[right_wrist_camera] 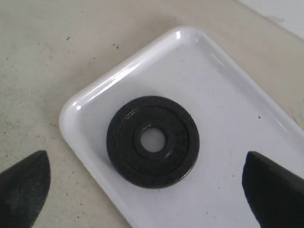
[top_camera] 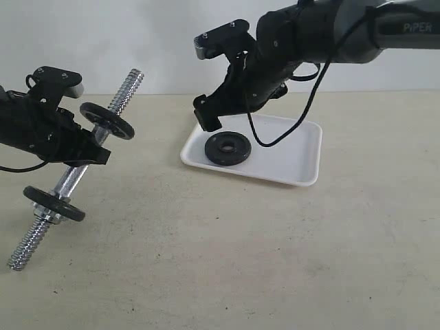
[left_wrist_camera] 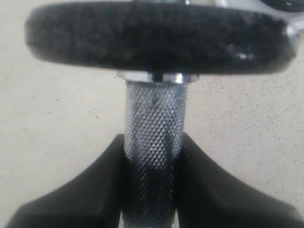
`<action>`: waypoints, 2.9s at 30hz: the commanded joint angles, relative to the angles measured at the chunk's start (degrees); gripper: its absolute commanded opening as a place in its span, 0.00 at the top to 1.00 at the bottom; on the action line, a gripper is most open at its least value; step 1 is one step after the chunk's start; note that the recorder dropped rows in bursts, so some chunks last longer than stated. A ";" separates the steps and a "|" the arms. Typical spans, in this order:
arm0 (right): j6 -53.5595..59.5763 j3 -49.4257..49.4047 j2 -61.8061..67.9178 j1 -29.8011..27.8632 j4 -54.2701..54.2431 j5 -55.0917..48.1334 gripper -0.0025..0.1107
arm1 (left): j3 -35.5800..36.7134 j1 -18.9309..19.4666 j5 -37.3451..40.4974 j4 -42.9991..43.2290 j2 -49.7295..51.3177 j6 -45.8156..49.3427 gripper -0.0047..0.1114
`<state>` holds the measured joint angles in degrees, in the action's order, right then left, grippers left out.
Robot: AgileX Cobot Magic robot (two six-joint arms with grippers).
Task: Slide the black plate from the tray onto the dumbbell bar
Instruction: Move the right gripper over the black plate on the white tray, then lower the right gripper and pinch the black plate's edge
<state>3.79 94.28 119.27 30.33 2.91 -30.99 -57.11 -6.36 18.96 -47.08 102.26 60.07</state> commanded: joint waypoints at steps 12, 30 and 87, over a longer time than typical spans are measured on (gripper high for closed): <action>-0.86 28.51 17.34 -0.72 -1.66 -26.11 0.06 | -1.95 0.08 -4.00 -2.93 -3.53 0.00 0.92; -2.04 34.34 23.90 -4.45 -10.25 -25.40 0.06 | -1.95 0.08 -4.00 -2.93 -3.53 0.00 0.92; -6.81 34.34 27.44 -3.81 -2.46 -25.10 0.06 | -1.95 0.08 -3.77 -2.82 -3.53 0.00 0.92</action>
<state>-2.93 128.58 146.65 26.82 0.00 -56.01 -57.11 -6.36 18.96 -47.08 102.26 60.07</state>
